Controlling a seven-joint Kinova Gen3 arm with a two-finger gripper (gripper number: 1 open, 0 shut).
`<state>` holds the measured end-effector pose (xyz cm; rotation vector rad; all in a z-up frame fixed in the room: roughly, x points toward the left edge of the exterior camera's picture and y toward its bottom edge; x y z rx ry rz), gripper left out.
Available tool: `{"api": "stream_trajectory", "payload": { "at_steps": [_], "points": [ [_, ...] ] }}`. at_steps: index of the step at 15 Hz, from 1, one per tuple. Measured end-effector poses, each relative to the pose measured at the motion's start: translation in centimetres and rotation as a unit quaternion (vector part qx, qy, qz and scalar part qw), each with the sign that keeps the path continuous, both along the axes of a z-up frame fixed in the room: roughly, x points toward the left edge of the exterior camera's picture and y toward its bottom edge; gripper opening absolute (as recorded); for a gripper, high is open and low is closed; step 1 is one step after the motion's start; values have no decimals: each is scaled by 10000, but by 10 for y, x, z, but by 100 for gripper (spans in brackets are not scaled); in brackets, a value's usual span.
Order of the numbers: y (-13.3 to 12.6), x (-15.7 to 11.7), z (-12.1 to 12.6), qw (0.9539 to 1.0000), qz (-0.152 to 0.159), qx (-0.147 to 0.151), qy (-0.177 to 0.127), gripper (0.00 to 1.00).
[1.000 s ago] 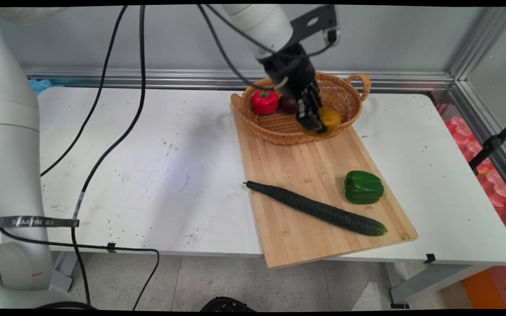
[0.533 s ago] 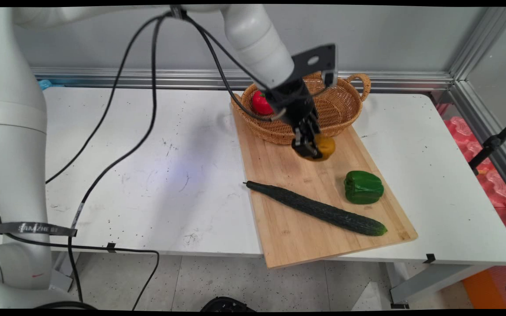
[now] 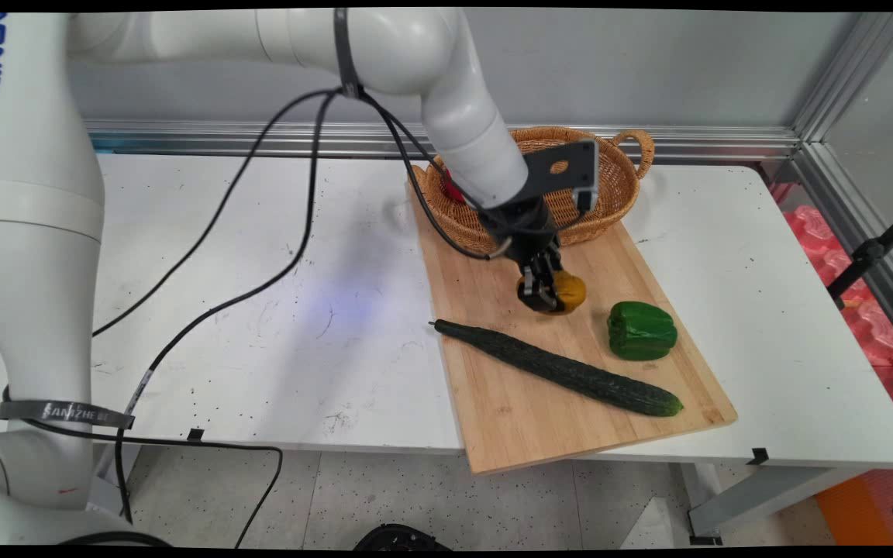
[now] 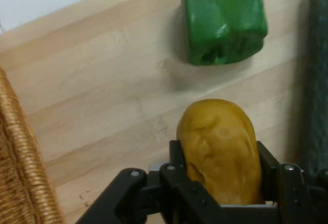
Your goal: Place the picked object on the cutting board
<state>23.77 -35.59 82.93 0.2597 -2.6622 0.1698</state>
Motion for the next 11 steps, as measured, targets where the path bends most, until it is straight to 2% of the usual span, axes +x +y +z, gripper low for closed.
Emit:
{"api": "stream_trajectory", "payload": {
  "at_steps": [3, 7, 8, 11],
  "points": [
    [-2, -4, -21, 9999, 109, 34, -46, 0],
    [-3, -7, -37, 9997, 240, 61, -13, 0],
    [-2, -6, -39, 9996, 261, 67, 5, 100],
    [1, -3, -38, 9995, 299, 72, 67, 100]
  ]
}}
